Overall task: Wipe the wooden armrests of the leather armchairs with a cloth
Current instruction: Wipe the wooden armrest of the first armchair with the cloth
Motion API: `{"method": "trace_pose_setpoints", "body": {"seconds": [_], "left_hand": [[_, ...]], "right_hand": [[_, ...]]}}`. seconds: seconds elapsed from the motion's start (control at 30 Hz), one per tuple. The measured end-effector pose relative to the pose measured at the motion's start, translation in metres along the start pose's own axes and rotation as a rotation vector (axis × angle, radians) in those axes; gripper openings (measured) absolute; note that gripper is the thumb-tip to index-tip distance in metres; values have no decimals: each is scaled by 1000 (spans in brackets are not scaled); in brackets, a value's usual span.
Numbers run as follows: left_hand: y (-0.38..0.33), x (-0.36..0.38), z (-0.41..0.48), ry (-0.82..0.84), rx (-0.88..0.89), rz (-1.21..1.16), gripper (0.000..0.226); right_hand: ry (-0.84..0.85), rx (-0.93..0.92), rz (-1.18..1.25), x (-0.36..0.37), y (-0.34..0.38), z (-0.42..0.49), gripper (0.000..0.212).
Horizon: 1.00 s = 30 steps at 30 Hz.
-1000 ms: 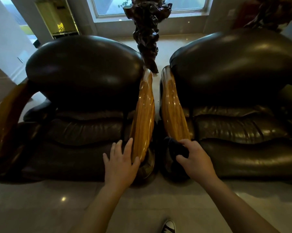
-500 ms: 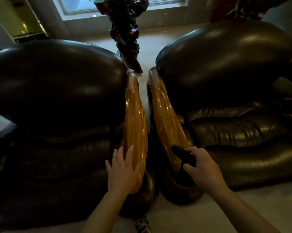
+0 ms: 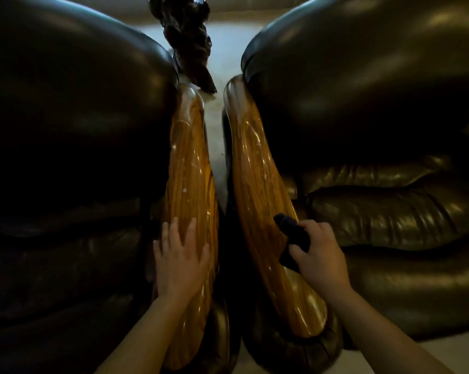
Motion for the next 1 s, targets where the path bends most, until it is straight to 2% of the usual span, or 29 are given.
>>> {"method": "trace_pose_setpoints", "body": {"seconds": [0.1,0.2,0.27,0.33,0.4,0.53,0.57,0.7,0.77,0.9,1.0], "left_hand": [[-2,25,10,-67,-14,18,66],[-2,44,10,-133,-13,84,73],[1,50,9,-178,-3,120,75],[3,51,10,-203,0,127,73],[4,51,10,-217,-10,129,71],[6,51,10,-221,-34,101,68],[6,51,10,-219,-38,100,67],[7,50,11,-210,-52,90,66],[8,50,11,-215,-56,65,65],[8,50,10,-234,-46,39,63],[10,50,10,-241,-47,37,62]], "right_hand": [[-37,-82,-82,25,-17,12,48],[72,-233,-330,58,-30,12,69],[115,-336,-424,73,-37,11,72],[82,-413,-436,77,-39,20,69],[14,-401,-391,73,-31,43,64],[-73,-209,-252,68,-8,86,61],[-78,-220,-267,72,-4,81,61],[27,-457,-355,91,-14,27,59],[16,-416,-329,85,-22,39,58],[-67,-215,-216,70,2,107,60],[-53,-313,-286,75,7,98,59]]}}
Point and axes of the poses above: each hand's wrist, its own z-axis towards the middle knuckle, its own x-axis out of the palm, y = z × x, the point moved 5 cm from there along z, towards the middle knuckle, and after that the axes turned 1 degree about -z, right-handed, at the moved point
